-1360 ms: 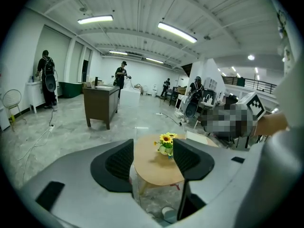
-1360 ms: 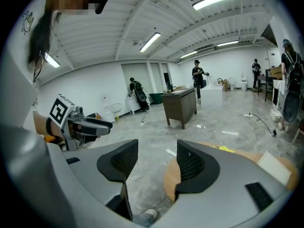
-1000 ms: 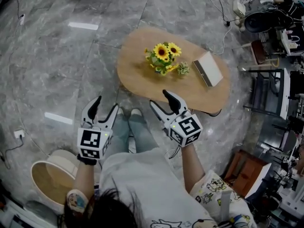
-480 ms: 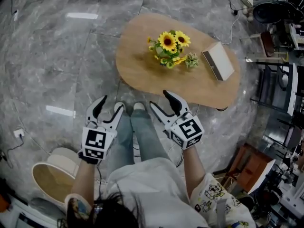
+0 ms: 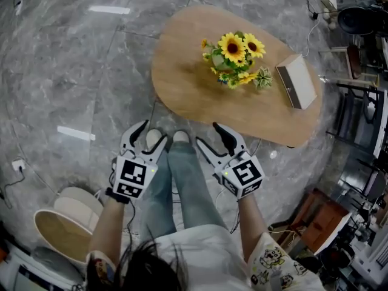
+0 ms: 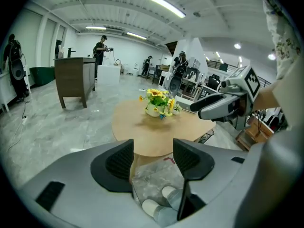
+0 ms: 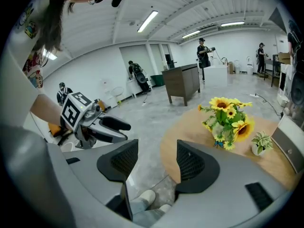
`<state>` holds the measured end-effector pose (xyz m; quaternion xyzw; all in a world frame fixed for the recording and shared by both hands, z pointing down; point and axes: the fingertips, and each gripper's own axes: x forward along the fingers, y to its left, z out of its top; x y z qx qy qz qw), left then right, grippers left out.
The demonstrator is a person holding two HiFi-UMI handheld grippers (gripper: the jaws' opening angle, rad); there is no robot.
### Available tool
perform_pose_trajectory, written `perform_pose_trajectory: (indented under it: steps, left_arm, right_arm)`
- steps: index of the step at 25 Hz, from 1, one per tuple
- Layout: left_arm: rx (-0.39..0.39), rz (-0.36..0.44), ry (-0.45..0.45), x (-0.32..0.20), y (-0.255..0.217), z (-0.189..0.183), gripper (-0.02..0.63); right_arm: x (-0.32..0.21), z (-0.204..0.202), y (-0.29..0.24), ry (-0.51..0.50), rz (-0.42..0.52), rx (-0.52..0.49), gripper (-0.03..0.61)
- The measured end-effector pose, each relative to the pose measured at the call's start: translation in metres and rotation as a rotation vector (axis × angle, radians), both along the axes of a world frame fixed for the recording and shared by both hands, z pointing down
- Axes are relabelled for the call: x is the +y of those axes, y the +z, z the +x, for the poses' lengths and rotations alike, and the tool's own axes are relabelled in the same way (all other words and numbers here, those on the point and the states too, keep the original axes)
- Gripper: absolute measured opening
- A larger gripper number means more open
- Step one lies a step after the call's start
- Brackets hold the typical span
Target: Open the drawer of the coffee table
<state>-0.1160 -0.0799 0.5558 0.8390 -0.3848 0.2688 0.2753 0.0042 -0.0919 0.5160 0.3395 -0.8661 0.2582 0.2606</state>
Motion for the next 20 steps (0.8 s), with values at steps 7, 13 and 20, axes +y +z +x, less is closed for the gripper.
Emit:
perform_pose_trajectory:
  steps: [7,13,20]
  left_arm:
    - [-0.031,-0.035,0.033,0.005,0.071,0.009,0.235]
    - [-0.065,-0.053,0.080,0.001,0.123,0.013,0.236]
    - [-0.102,-0.089,0.178,-0.005,0.172,0.022,0.236]
  right_arm:
    - [0.004,0.008,0.051,-0.015,-0.028,0.026,0.221]
    - [0.003,0.004,0.088,-0.064,-0.031,0.056,0.221]
    - [0.005,-0.008,0.112,-0.127,-0.031,0.074,0.219]
